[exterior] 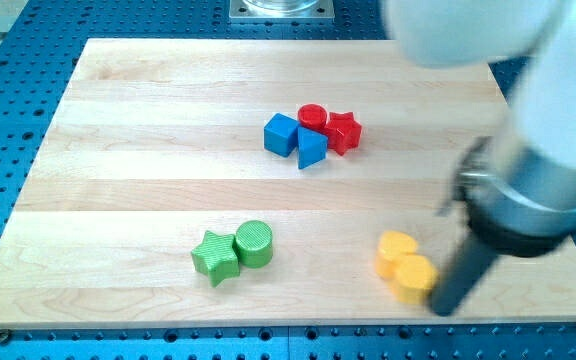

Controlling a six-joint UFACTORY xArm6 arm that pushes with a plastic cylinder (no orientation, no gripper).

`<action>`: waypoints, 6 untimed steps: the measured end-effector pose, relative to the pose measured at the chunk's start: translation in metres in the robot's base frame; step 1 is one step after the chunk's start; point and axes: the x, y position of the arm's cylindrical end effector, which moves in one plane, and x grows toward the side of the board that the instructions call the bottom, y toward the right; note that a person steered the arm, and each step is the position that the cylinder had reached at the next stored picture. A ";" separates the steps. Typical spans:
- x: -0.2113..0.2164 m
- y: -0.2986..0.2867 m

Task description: Move the green blocks into the hexagon

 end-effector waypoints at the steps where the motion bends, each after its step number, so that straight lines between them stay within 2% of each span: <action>1: -0.023 -0.092; 3: 0.009 -0.130; 4: 0.004 -0.226; 5: -0.014 -0.251; 6: -0.036 -0.163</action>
